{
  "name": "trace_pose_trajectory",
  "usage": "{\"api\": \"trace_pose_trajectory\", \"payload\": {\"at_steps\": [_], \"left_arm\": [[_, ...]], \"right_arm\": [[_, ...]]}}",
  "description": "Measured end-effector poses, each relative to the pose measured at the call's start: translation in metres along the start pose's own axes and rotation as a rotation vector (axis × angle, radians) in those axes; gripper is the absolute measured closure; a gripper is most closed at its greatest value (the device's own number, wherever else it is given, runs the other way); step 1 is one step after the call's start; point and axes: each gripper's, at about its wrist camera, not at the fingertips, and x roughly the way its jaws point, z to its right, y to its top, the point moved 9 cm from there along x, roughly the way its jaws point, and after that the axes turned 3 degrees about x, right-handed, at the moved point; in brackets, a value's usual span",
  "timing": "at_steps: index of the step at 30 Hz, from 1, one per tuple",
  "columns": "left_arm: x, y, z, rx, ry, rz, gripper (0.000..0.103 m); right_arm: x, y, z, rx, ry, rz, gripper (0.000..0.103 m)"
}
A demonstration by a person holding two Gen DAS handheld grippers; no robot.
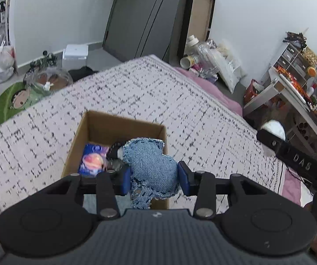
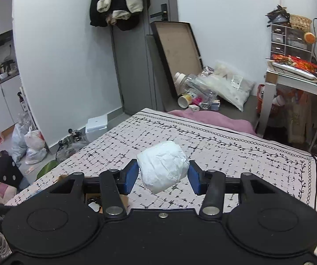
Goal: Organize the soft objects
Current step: 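Carry the denim plush into the box with the left tool while the right tool drops the paper ball there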
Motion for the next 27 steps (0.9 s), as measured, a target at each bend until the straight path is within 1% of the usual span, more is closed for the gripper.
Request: {"api": "trace_pose_trajectory", "payload": {"at_steps": [4, 8, 11, 13, 14, 16, 18, 20, 24, 27], "left_arm": [[0.006, -0.011, -0.004, 0.001, 0.001, -0.035, 0.06], [0.016, -0.021, -0.01, -0.02, -0.014, -0.077, 0.058], [0.023, -0.026, -0.014, -0.045, -0.036, -0.106, 0.05], [0.025, -0.027, -0.015, -0.054, -0.05, -0.113, 0.043], [0.025, -0.027, -0.016, -0.056, -0.053, -0.114, 0.037], [0.024, -0.024, -0.019, -0.064, -0.054, -0.102, 0.035], [0.022, -0.021, -0.026, -0.083, -0.033, -0.086, 0.034], [0.02, -0.017, -0.032, -0.077, -0.012, -0.079, 0.034], [0.018, -0.011, -0.047, -0.071, 0.054, -0.061, 0.034], [0.017, -0.01, -0.057, -0.099, 0.066, -0.056, 0.034]], "right_arm": [[0.004, -0.005, -0.017, -0.023, 0.017, -0.015, 0.055], [0.008, -0.012, -0.032, -0.046, 0.04, -0.03, 0.055], [0.013, -0.017, -0.043, -0.053, 0.06, -0.047, 0.055], [0.016, -0.021, -0.051, -0.049, 0.08, -0.064, 0.055], [0.017, -0.023, -0.054, -0.047, 0.087, -0.07, 0.055], [0.02, -0.026, -0.06, -0.043, 0.105, -0.084, 0.055], [0.022, -0.03, -0.065, -0.039, 0.122, -0.099, 0.055], [0.026, -0.034, -0.068, -0.031, 0.137, -0.113, 0.055], [0.03, -0.038, -0.074, -0.002, 0.165, -0.136, 0.055], [0.032, -0.041, -0.077, -0.008, 0.165, -0.145, 0.055]]}}
